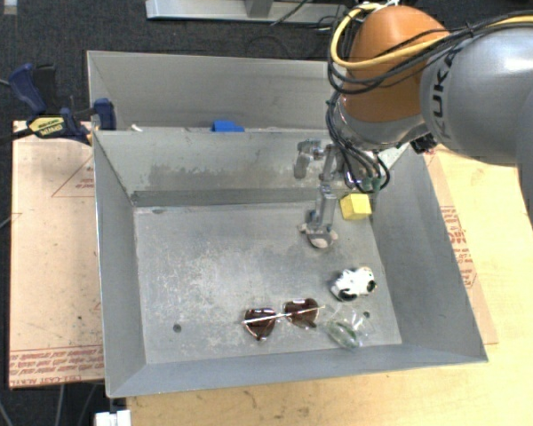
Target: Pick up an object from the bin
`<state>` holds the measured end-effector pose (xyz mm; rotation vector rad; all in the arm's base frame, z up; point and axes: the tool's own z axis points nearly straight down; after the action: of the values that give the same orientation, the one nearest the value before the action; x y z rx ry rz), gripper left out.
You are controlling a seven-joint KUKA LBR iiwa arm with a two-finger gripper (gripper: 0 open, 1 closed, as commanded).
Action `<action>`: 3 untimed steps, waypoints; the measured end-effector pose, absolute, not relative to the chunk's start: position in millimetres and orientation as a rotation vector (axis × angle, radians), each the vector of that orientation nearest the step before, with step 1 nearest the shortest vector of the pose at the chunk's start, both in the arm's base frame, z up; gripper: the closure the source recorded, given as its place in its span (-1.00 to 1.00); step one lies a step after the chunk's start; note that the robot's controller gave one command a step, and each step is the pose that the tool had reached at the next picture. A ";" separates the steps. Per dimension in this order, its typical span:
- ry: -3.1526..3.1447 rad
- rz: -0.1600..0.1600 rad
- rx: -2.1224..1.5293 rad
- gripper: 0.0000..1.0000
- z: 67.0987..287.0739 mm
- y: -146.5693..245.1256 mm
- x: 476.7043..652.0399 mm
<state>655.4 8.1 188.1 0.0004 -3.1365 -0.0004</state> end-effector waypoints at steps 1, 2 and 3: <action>-3.144 -0.001 0.000 -1.00 193.4 8.1 656.5; -3.148 0.000 0.000 -1.00 123.8 -25.6 643.8; -3.136 -0.001 0.097 -1.00 98.7 -40.6 639.1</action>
Offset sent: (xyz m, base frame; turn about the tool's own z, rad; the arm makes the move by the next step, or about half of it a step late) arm -0.0230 -0.0594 -0.1181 -0.0013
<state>639.1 -40.6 98.7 0.0974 -3.1357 -0.0009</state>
